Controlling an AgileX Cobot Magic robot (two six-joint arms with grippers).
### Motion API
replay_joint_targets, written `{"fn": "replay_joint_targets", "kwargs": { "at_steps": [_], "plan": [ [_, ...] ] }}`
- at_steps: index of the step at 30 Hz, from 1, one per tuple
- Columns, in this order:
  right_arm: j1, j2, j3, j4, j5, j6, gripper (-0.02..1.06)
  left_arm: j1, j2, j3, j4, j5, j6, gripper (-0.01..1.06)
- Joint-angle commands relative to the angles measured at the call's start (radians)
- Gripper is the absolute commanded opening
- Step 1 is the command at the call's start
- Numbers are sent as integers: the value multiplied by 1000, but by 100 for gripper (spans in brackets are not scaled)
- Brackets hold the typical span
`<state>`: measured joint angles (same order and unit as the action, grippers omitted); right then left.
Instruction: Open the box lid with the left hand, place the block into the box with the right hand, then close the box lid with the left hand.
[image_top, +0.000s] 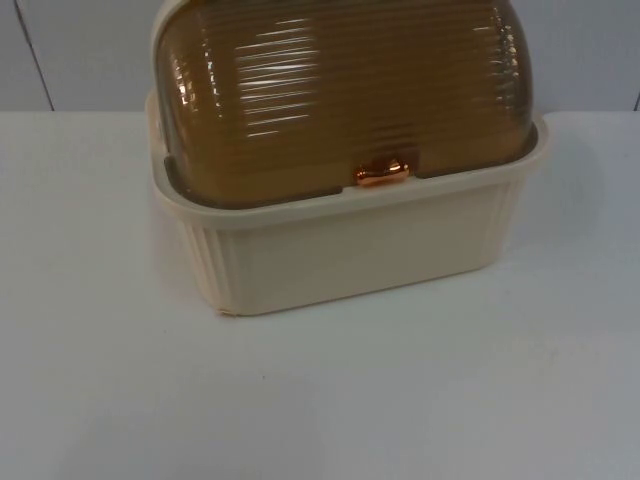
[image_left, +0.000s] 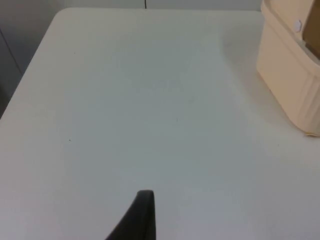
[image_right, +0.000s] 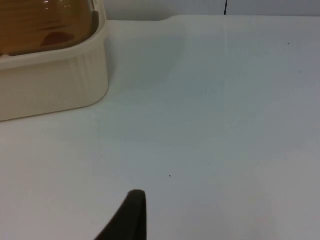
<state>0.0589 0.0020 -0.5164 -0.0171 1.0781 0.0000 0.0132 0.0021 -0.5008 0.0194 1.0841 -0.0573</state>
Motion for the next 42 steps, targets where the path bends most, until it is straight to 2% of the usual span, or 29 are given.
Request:
{"fn": "replay_joint_targets", "kwargs": {
  "at_steps": [1,15,21,30,33,39,42],
  "plan": [
    [-4,-2,1,1,0,0,105,-8,-2,6,-14,-8,4,105],
    [-4,-2,1,-3,0,12,105,-8,-2,6,-14,-8,4,105],
    [-4,-2,1,-38,0,68,105,-8,-2,6,-14,-8,4,105],
    [-4,-2,1,-40,0,72,105,-8,-2,6,-14,-8,4,105],
    [-4,-2,1,-21,0,36,105,-8,-2,6,-14,-8,4,105],
    [-4,-2,1,-18,0,34,105,-8,-2,6,-14,-8,4,105],
    [-4,-2,1,17,0,-12,105,-8,-2,6,-14,-8,4,105]
  ]
}}
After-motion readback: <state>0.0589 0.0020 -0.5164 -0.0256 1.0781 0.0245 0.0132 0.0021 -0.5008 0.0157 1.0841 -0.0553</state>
